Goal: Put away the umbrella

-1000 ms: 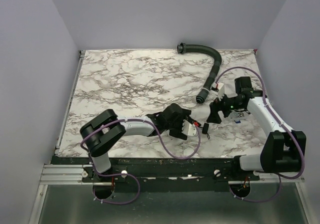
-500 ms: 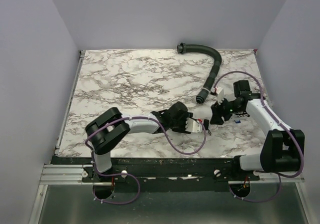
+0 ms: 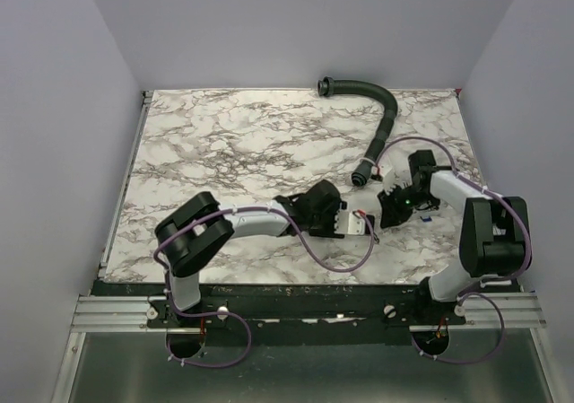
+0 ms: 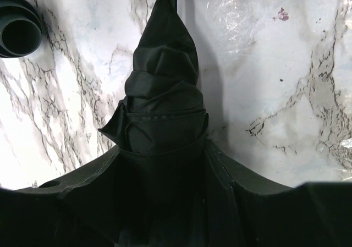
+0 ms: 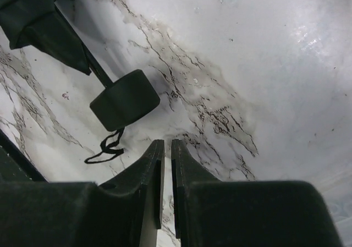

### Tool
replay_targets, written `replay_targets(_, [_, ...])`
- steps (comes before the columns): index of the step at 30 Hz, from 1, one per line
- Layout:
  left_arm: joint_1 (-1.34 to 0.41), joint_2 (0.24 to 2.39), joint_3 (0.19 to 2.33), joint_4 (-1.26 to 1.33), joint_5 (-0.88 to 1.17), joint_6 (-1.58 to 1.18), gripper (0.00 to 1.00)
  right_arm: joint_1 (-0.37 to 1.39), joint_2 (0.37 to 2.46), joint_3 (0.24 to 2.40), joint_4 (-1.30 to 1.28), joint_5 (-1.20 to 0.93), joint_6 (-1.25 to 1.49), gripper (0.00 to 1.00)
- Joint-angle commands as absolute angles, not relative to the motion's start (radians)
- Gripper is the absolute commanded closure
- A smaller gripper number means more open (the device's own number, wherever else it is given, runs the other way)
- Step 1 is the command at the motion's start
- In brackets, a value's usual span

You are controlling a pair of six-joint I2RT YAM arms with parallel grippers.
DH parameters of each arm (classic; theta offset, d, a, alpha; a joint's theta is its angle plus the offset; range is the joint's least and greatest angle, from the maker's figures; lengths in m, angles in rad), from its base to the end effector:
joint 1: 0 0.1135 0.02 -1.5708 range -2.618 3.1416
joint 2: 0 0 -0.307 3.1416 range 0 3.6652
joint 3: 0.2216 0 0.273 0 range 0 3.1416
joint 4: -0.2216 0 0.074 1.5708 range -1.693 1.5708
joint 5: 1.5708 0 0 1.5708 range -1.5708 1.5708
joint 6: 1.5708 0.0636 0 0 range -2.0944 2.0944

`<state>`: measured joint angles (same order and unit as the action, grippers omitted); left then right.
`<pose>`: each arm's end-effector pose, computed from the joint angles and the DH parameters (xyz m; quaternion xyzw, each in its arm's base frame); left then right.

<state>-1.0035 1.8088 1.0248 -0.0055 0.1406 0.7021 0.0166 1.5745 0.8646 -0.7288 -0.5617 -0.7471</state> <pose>0.2181 -0.3588 0.1690 0.7123 0.5867 -0.1212 0.3658 0.2785 0.0385 0.1657 -0.3742 0.8829 0.2357 0.1580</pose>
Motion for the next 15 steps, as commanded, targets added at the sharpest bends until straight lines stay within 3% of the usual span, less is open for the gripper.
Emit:
replay_targets(1, [-1.006,1.853,1.073,-0.146,0.22,0.643,0.59,0.058,1.577,0.859,-0.686,-0.579,-0.695,0.87])
replay_targets(9, [-1.008,1.869,1.104,-0.145,0.251,0.575,0.61,0.357,1.715,0.962,-0.565,-0.65,-0.364,0.91])
replay_targets(15, [-1.006,1.854,1.09,-0.148,0.242,0.59,0.6,0.362,1.727,0.971,-0.577,-0.576,-0.357,0.9])
